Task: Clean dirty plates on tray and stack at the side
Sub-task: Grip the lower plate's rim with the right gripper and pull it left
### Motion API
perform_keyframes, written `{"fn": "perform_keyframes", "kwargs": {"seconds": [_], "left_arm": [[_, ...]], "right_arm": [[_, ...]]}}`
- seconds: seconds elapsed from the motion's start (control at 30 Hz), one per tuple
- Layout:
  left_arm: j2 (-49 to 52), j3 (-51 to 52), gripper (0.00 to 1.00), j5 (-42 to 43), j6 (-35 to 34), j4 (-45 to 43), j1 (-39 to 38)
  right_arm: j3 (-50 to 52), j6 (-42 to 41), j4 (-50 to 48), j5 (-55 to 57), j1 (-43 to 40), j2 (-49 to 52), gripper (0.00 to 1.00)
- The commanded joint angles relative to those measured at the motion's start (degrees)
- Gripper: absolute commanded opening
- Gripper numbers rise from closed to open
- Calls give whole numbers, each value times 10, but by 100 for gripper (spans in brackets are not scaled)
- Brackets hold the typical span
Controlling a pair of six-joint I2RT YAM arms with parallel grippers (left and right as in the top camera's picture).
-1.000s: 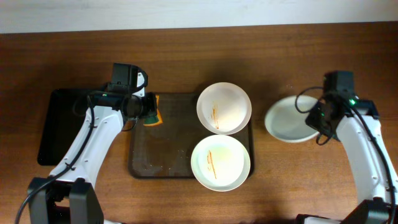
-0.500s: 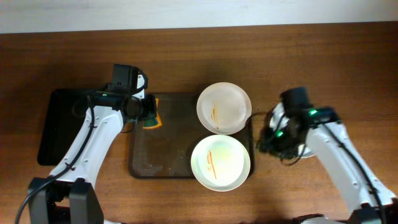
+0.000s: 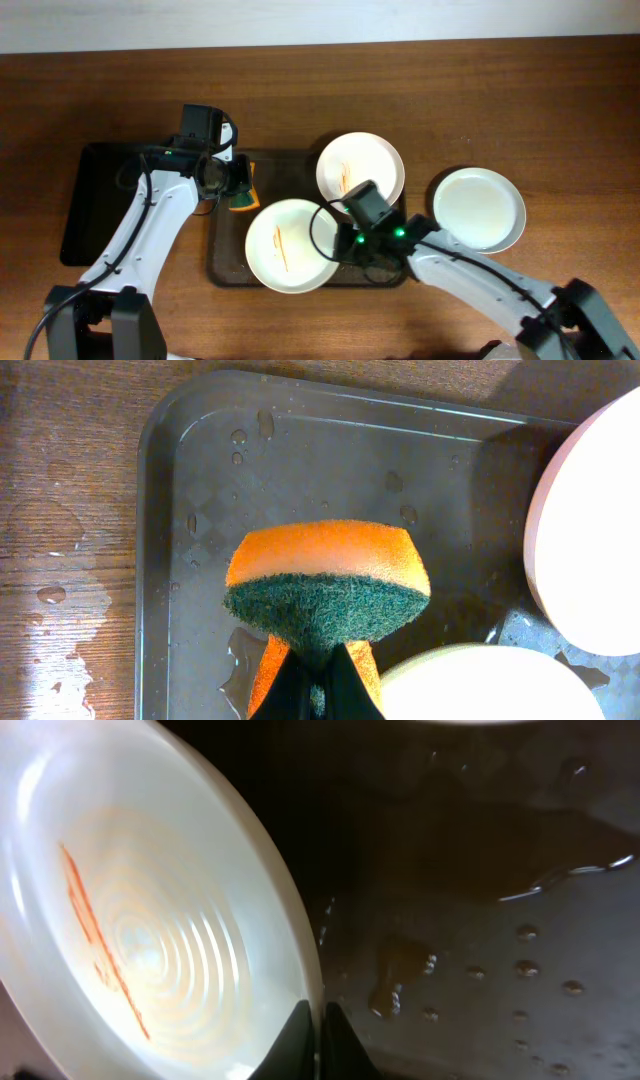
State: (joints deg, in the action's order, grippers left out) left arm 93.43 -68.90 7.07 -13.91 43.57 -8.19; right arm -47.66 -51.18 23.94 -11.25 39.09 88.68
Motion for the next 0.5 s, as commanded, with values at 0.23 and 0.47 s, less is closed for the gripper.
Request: {"fn": "perform_keyframes", "kwargs": {"seconds": [0.23,0.47], "left_arm": [[-14,-16,0,26,7,21,1],[-14,7,0,1,7,74,-16]], "right_arm": [[-56,15,-88,123,28,124,33],[-71,-68,-87,98,26,166,4]]}}
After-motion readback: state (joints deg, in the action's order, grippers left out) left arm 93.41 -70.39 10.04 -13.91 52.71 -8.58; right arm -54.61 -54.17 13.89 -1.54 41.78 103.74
